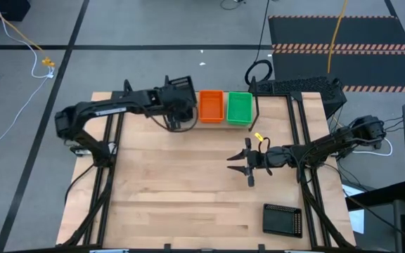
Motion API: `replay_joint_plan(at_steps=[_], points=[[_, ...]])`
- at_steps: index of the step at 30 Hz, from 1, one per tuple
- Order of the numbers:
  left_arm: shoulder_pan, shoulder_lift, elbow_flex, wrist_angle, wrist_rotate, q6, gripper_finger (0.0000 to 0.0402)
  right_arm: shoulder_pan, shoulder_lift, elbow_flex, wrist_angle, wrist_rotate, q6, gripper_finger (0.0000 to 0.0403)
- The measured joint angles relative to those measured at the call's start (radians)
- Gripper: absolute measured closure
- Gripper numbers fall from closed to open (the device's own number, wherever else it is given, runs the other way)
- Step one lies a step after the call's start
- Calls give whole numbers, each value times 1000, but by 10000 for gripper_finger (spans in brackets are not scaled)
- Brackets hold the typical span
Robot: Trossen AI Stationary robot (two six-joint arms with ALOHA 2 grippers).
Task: Stack baskets on shelf by color
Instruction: Stack the left black bin on top of the black bin on the shelf
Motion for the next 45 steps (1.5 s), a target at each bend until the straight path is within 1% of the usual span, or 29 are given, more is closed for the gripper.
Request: replay_joint_plan(at_steps=[3, 6, 8, 14, 17, 25, 31, 34, 36, 39, 41, 43, 45], points=[[0, 50, 0, -29, -4, 2, 375, 0, 0, 0, -4, -1, 7, 280], [-7, 74, 0, -37, -3, 5, 363, 0, 0, 0, -8, -1, 8, 280], [-13, 79, 0, -53, -4, 18, 365, 0, 0, 0, -15, -1, 15, 280], [-26, 63, 0, -109, -3, 55, 392, 0, 0, 0, -25, -1, 26, 280], [-29, 50, 0, -141, -3, 56, 390, 0, 0, 0, -25, -1, 26, 280], [-29, 41, 1, -130, -2, 36, 317, 0, 0, 0, -23, 1, 26, 280], [-29, 41, 1, -120, -6, 20, 278, 0, 0, 0, -22, 2, 26, 280], [-32, 41, 1, -121, -33, -45, 262, -2, 0, 0, -27, 4, 75, 280], [-35, 41, 1, -122, -38, -87, 255, -14, 0, 3, -66, 2, 123, 280], [-39, 43, -1, -117, -23, -124, 254, -31, -2, 26, -201, 1, 181, 280], [-49, 55, -18, -73, -6, -133, 259, -33, -2, 52, -280, 0, 210, 280], [-64, 71, -42, -58, 6, -135, 266, -32, -3, 74, -325, 0, 220, 280], [-80, 83, -57, -38, 7, -129, 273, -26, -3, 88, -325, 0, 218, 280]])
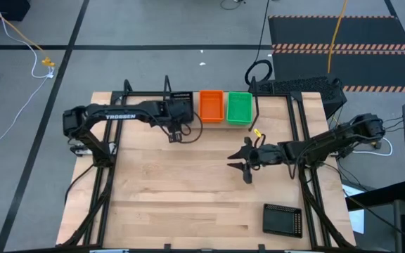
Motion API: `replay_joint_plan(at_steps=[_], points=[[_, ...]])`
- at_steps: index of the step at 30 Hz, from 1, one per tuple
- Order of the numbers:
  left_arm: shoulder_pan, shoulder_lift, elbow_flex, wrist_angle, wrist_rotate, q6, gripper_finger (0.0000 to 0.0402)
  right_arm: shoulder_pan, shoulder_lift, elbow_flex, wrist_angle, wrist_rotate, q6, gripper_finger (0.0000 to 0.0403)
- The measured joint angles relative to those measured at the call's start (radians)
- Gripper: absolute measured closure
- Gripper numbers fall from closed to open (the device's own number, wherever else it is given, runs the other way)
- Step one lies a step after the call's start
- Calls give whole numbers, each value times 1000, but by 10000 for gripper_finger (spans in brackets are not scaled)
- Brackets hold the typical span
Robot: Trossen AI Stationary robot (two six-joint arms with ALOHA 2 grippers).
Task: Stack baskets on shelf by color
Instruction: Stack the left black bin on top of the black bin on the shelf, then stack the black bin on top of the black bin on the shelf
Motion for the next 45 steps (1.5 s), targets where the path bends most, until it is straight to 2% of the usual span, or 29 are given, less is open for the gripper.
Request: replay_joint_plan(at_steps=[7, 11, 14, 17, 19, 22, 25, 28, 31, 33, 37, 39, 45], points=[[-9, -2, -48, 29, -21, -2, 284, 9, -1, 14, 21, -2, -23, 280], [-15, -33, -36, 21, -61, -7, 284, 10, -26, 20, -45, -5, -55, 280], [-29, -85, -27, 21, -73, -12, 284, 14, -65, 104, -306, -5, -62, 280], [-58, -151, -20, 51, -72, -31, 284, 46, -73, 247, -643, -3, -62, 280], [-91, -198, -21, 88, -58, -74, 284, 85, -68, 339, -799, 3, -58, 280], [-160, -254, -53, 212, 33, -157, 284, 172, -46, 455, -895, 33, -36, 280], [-265, -273, -139, 443, 129, -178, 284, 278, -17, 522, -939, 55, -15, 280], [-383, -269, -246, 691, 152, -138, 284, 384, 11, 541, -969, 47, 99, 280], [-479, -243, -336, 937, 152, -45, 284, 476, 38, 542, -1095, 11, 304, 280], [-525, -225, -381, 1053, 140, 15, 284, 520, 60, 542, -1228, -56, 511, 280], [-575, -210, -409, 1183, 111, 32, 284, 575, 102, 541, -1399, -293, 942, 280], [-588, -208, -409, 1175, 90, 16, 284, 599, 124, 540, -1423, -339, 1002, 280], [-608, -208, -410, 1150, 37, 12, 284, 618, 170, 540, -1402, -337, 977, 280]])
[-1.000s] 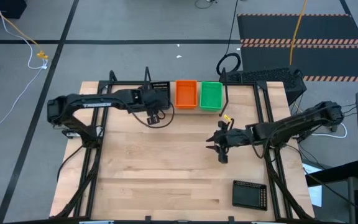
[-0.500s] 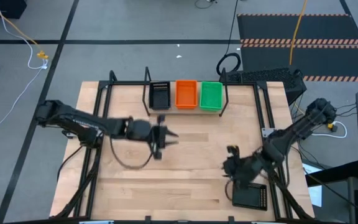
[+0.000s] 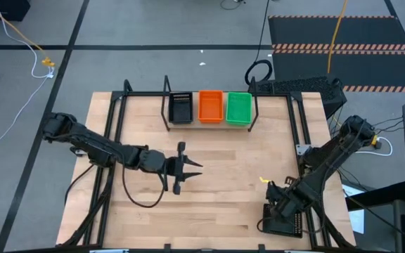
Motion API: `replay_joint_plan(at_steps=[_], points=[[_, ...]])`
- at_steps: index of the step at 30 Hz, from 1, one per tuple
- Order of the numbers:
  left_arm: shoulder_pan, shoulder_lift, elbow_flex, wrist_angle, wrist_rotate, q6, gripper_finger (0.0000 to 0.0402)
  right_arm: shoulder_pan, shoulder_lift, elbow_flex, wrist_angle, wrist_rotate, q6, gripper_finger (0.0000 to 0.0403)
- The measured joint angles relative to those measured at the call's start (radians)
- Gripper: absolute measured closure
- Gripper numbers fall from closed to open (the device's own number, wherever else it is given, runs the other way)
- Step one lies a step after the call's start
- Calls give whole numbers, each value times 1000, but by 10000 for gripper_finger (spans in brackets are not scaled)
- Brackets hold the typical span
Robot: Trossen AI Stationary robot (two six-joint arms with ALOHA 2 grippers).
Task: Stack baskets on shelf by color
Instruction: Stack the black bin on top of the black bin on the shelf
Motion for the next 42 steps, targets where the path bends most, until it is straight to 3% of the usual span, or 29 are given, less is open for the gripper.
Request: replay_joint_plan(at_steps=[6, 12, 15, 21, 26, 32, 34, 37, 39, 42], points=[[0, 0, 0, -31, -6, -9, 284, -3, 34, -50, 4, 74, -15, 280], [0, 0, 0, -48, -38, -10, 284, -5, 46, -171, 167, -54, -43, 284], [2, 0, 0, -58, -50, -6, 284, -11, 43, -201, 262, -48, -81, 301], [13, 0, 0, -56, -50, -9, 284, -103, 42, -203, 332, 157, -280, 343], [13, 0, 0, -59, -51, -14, 284, -182, 26, -155, 306, 92, -410, 370], [9, 0, 0, -117, -50, -16, 284, -157, -33, -76, 240, 74, -436, 380], [8, 2, 0, -124, -50, -19, 284, -126, -48, -74, 289, 66, -401, 380], [-8, 24, 0, -102, -49, -21, 284, -77, -55, -74, 325, -37, -154, 380], [-25, 66, 0, -32, -47, -6, 284, -26, -57, -74, 321, -92, 27, 380], [-51, 153, 0, 91, -46, 59, 284, 54, -56, -74, 303, -149, 166, 381]])
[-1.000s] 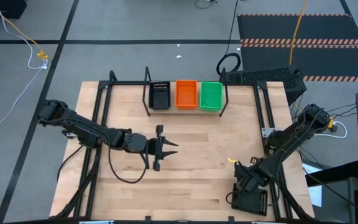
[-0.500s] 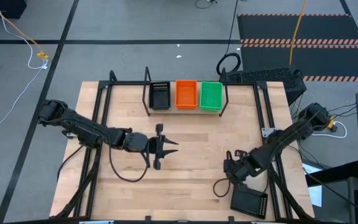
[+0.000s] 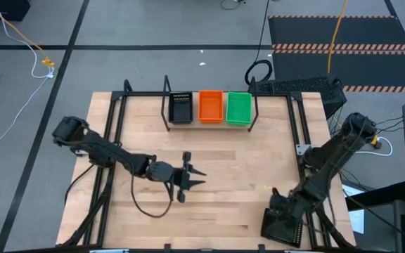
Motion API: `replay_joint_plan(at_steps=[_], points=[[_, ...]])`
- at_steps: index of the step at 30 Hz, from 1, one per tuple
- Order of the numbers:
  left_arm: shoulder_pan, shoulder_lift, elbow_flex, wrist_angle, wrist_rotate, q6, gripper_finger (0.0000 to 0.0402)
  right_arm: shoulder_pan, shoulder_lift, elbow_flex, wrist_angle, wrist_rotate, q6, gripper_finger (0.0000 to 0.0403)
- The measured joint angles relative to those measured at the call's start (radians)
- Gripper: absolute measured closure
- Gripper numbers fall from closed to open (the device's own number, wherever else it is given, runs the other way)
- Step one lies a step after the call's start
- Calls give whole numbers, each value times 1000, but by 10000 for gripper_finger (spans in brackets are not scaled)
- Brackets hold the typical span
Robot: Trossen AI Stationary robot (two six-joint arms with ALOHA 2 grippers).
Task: Stack baskets on shelf by color
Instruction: Stack the black bin on top of the black bin on the shelf
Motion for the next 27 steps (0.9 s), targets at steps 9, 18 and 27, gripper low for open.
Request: replay_joint_plan(at_steps=[9, 18, 27], points=[[-15, 112, 30, 55, -11, 46, 284, 122, 31, -115, 115, 67, 134, 381], [-13, 90, 41, 52, -28, 79, 284, -41, 66, -274, 343, 114, -167, 382], [3, 90, 40, 64, -29, 110, 284, -290, 109, -247, 618, 260, -1045, 400]])
